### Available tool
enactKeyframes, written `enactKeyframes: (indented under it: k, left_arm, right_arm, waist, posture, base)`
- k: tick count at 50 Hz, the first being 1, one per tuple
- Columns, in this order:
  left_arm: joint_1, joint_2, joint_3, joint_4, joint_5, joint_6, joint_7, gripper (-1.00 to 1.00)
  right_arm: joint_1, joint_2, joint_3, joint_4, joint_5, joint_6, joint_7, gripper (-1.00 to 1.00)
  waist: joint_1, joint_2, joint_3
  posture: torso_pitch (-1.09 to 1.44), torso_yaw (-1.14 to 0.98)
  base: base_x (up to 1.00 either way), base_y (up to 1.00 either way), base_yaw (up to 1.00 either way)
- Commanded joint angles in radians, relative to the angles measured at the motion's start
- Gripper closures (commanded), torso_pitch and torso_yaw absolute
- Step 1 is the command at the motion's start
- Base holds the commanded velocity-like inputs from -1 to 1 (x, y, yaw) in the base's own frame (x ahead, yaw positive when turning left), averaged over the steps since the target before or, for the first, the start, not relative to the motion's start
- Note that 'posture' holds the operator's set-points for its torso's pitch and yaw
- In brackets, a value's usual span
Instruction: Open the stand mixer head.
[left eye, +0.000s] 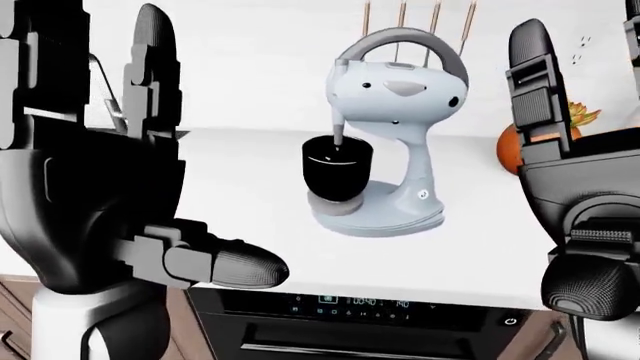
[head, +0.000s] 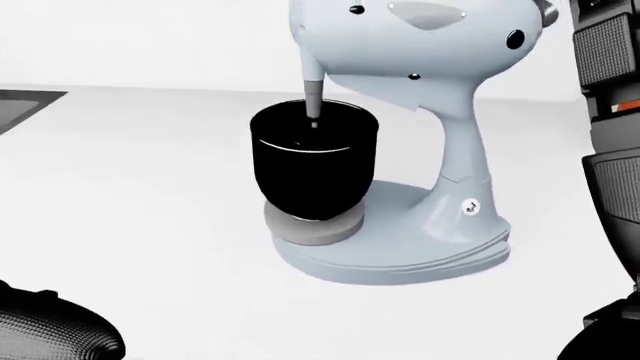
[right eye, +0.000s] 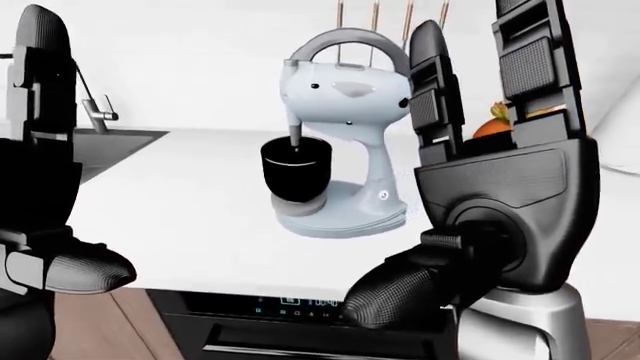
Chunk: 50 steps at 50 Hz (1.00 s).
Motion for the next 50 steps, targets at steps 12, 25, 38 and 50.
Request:
enactKeyframes:
  k: [12, 25, 38, 50]
  left_arm:
    - [-0.010, -0.019, 0.005, -0.004, 0.062, -0.008, -0.024, -1.00]
    - [-0.005, -0.032, -0.003, -0.004, 0.067, -0.009, -0.030, -1.00]
    - [-0.001, -0.040, -0.008, -0.004, 0.076, -0.009, -0.039, -1.00]
    - [-0.005, -0.043, -0.003, -0.004, 0.079, -0.002, -0.043, -1.00]
  right_arm:
    - [-0.081, 0.035, -0.137, 0.000, 0.342, 0.139, -0.123, -1.00]
    - [-0.034, 0.032, -0.111, 0.000, 0.351, 0.124, -0.111, -1.00]
    - [0.006, 0.048, -0.139, 0.000, 0.339, 0.137, -0.091, -1.00]
    - [-0.037, 0.083, -0.267, 0.000, 0.536, 0.225, -0.189, -1.00]
  waist:
    - [-0.004, 0.003, -0.004]
    - [0.002, 0.003, -0.010]
    - [0.002, 0.004, -0.022]
    - [0.000, 0.003, -0.022]
  posture:
    - [-0.38, 0.00]
    - [-0.38, 0.00]
    - [-0.38, 0.00]
    - [-0.38, 0.00]
  base:
    - [0.00, 0.00, 0.00]
    - [0.00, 0.00, 0.00]
    - [0.00, 0.00, 0.00]
    - [0.00, 0.00, 0.00]
